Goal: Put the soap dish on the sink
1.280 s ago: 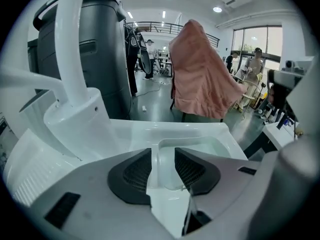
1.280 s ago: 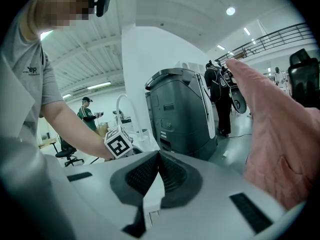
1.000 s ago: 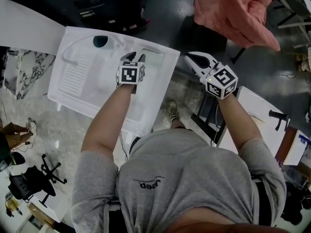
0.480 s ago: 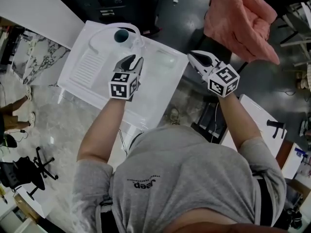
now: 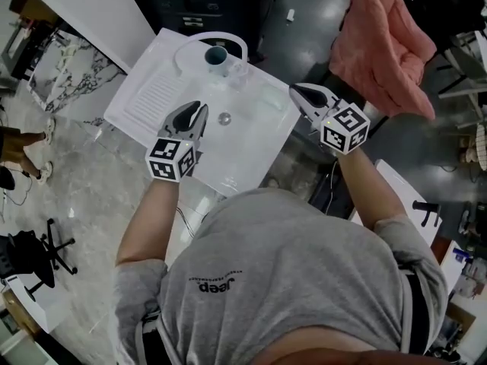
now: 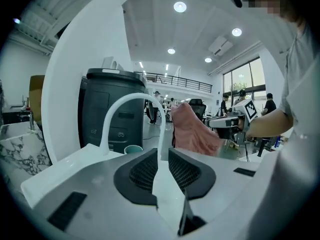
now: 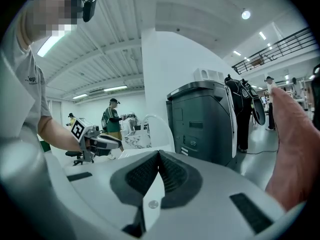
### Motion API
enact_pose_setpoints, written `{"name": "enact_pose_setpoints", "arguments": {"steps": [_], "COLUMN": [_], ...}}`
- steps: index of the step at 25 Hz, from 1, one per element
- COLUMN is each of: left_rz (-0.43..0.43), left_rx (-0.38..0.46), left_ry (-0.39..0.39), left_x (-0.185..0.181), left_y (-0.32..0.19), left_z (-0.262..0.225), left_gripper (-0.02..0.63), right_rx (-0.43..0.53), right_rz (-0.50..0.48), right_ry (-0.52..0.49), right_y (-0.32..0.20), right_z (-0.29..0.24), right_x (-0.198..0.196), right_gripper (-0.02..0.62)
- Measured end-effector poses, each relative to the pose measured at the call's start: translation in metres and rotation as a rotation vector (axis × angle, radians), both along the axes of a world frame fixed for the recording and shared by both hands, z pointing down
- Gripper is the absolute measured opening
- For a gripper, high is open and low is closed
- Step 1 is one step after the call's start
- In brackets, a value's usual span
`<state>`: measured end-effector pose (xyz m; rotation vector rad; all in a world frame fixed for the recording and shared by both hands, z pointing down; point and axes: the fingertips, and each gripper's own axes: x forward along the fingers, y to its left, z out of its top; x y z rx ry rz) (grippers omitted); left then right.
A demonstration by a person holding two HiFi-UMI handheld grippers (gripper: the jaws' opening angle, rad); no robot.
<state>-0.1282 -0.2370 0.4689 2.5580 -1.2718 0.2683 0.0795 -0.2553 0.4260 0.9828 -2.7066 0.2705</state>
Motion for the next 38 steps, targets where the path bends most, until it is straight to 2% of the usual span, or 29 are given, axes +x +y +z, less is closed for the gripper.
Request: {"name": "enact_pose_setpoints", "arguments": {"steps": [8, 15, 23, 38], "left_rz": [-0.017, -0.064, -0.062, -0.05], "left_rx": [0.074, 0.048, 0.06, 0.054], "left_ry": [0.07, 0.162, 0.162, 0.151], "left_x": [-0.021, -0.025, -0.023, -0.021], "left_y": [0.033, 0.062, 0.066, 0.071], "left_z": [-0.028, -0.026, -0.029, -0.032], "left_gripper": [0.04, 0.018, 0.015, 0.015], "right_rx": [-0.005, -0.041, -0.076, -0.062], "right_rz": [-0.034, -0.045, -0.024, -0.035], "right_ry": [0.015, -0.005, -0.041, -0.023], "right_y": [0.016, 0.038, 0.041, 0.046], "right_z": [-0.006, 0.0, 0.009, 0.007], "right_x": [-0.025, -0.03, -0.024, -0.022], "right_gripper": [0.054, 0.054, 0.052, 0.052]}}
